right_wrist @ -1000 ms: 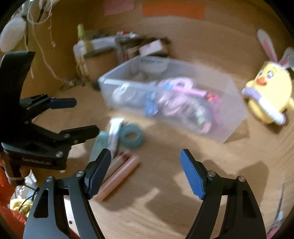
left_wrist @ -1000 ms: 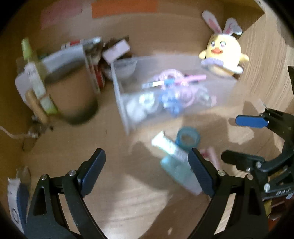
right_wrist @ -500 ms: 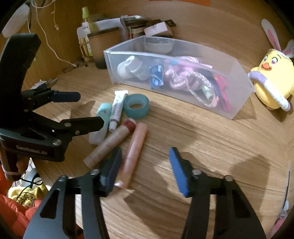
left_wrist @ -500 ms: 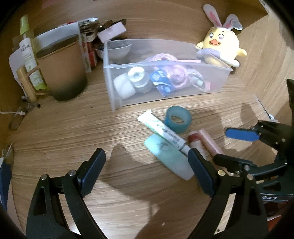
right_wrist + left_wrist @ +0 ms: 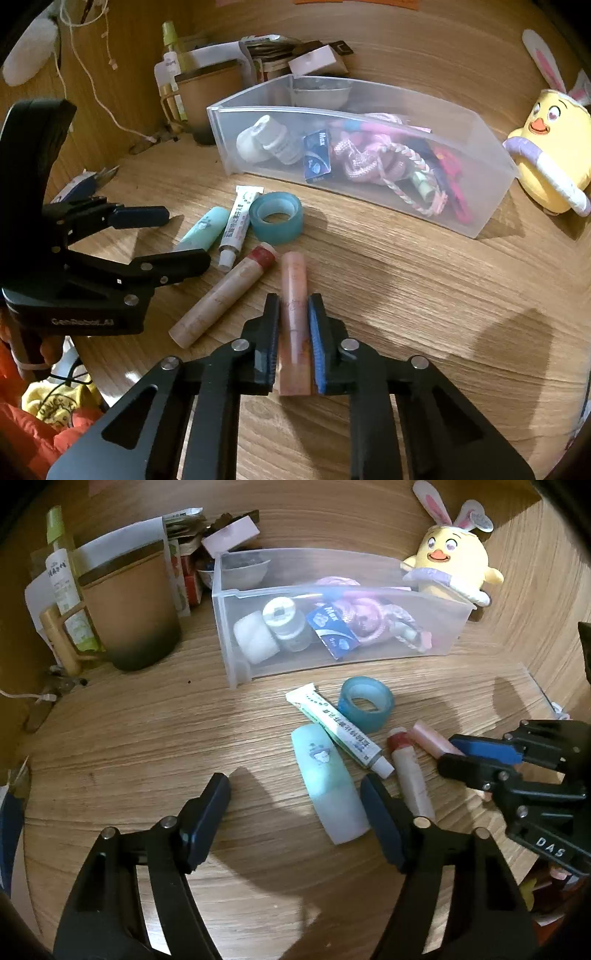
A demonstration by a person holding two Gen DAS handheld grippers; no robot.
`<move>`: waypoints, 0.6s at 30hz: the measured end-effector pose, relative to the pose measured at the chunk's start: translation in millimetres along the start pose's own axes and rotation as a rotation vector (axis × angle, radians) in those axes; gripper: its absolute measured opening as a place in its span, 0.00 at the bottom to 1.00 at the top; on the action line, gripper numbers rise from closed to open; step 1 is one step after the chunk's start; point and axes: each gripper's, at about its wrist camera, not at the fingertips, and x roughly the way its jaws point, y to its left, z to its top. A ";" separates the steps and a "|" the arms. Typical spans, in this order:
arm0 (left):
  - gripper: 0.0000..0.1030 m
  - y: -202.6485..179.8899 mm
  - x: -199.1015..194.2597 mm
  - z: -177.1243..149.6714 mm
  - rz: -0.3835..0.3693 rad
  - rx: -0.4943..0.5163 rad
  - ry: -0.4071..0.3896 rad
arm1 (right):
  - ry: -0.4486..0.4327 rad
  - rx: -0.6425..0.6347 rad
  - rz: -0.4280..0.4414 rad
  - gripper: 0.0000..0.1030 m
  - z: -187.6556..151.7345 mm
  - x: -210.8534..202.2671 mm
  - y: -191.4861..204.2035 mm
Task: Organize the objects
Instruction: 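Grasp the mint tube with the left tool while the right tool grasps the pink lip gloss, then carry the mint tube and lip gloss into the clear box and open both tools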
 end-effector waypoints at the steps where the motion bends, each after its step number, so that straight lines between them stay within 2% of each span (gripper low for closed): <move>1: 0.68 -1.5 0.9 0.7 0.005 0.005 -0.003 | -0.003 0.003 0.000 0.14 -0.3 -0.1 -0.6; 4: 0.56 -3.8 1.0 1.3 0.016 0.027 -0.019 | -0.010 0.013 -0.004 0.14 -1.1 -1.0 -2.0; 10: 0.24 -3.3 -0.5 2.6 0.003 0.042 -0.027 | -0.033 0.033 -0.002 0.14 1.4 -8.6 -8.4; 14: 0.24 3.3 -2.9 3.5 -0.006 0.017 -0.028 | -0.067 0.048 -0.008 0.14 6.8 -17.7 -15.7; 18: 0.24 7.5 -14.8 8.9 -0.003 0.004 -0.065 | -0.107 0.065 -0.021 0.14 16.4 -28.7 -26.0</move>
